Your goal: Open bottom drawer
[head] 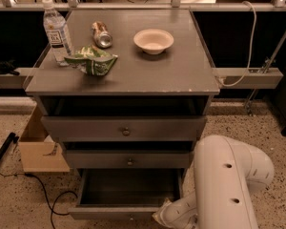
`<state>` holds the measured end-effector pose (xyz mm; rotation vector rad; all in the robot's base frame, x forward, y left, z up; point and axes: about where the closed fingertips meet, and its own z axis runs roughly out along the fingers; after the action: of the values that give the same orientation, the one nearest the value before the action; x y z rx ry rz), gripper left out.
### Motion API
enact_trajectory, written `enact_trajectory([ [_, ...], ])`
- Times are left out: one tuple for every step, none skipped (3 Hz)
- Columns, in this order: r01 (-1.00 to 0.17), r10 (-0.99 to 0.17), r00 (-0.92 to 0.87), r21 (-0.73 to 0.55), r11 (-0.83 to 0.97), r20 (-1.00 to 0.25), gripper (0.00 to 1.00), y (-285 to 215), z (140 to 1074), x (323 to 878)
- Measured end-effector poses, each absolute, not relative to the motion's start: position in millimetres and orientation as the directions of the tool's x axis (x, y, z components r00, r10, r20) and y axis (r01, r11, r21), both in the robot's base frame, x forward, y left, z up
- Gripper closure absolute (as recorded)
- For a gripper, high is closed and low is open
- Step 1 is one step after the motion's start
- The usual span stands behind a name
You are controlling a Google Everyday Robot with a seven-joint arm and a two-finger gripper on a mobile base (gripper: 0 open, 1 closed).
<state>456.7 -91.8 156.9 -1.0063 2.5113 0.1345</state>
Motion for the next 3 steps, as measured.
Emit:
enact_trajectory([
  [-0.678, -0.636, -0.644, -0.068, 0.732, -0.424, 0.59, -91.8, 156.9, 456.7],
  [-0.678, -0.636, -0.644, -0.068, 0.732, -0.424, 0.36, -91.8, 156.9, 456.6],
  [-0.678, -0.636, -0.644, -0.068, 0.732, -0.424, 0.13, -91.8, 156.9, 456.6],
])
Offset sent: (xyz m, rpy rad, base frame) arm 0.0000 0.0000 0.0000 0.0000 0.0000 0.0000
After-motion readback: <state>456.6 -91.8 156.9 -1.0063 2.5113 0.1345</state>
